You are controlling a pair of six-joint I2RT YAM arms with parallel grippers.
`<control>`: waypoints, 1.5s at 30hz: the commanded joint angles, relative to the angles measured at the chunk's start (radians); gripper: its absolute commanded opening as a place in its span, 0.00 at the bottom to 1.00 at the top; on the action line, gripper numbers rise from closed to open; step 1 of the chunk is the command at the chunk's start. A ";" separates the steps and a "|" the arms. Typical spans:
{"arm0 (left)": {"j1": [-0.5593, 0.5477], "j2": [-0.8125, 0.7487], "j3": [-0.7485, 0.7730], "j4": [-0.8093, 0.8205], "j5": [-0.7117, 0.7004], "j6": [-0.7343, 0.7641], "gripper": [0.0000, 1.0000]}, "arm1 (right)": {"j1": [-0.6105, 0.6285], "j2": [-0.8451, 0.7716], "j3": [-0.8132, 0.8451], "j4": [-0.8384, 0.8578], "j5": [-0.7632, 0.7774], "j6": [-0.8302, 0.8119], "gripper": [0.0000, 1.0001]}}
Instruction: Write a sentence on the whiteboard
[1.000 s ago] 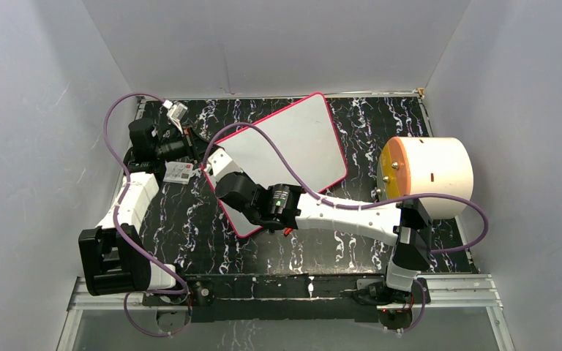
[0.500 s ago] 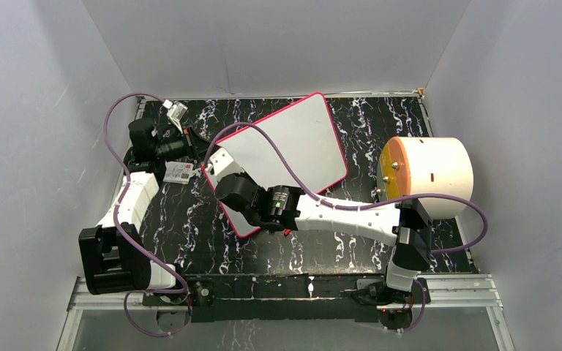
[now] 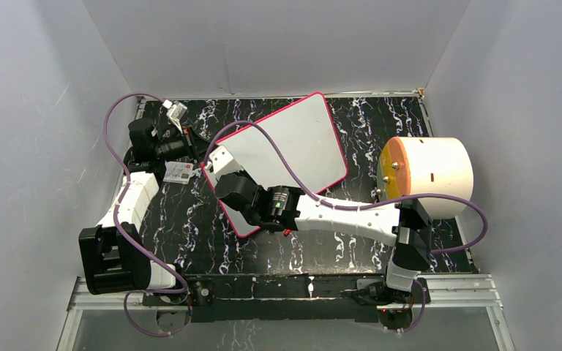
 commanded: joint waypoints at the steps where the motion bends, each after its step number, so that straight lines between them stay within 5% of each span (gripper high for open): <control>1: 0.009 0.020 -0.020 -0.036 -0.101 0.067 0.00 | -0.011 -0.006 -0.006 0.077 0.020 -0.016 0.00; 45: 0.009 0.015 -0.021 -0.036 -0.107 0.065 0.00 | -0.010 -0.132 -0.107 0.129 0.001 -0.029 0.00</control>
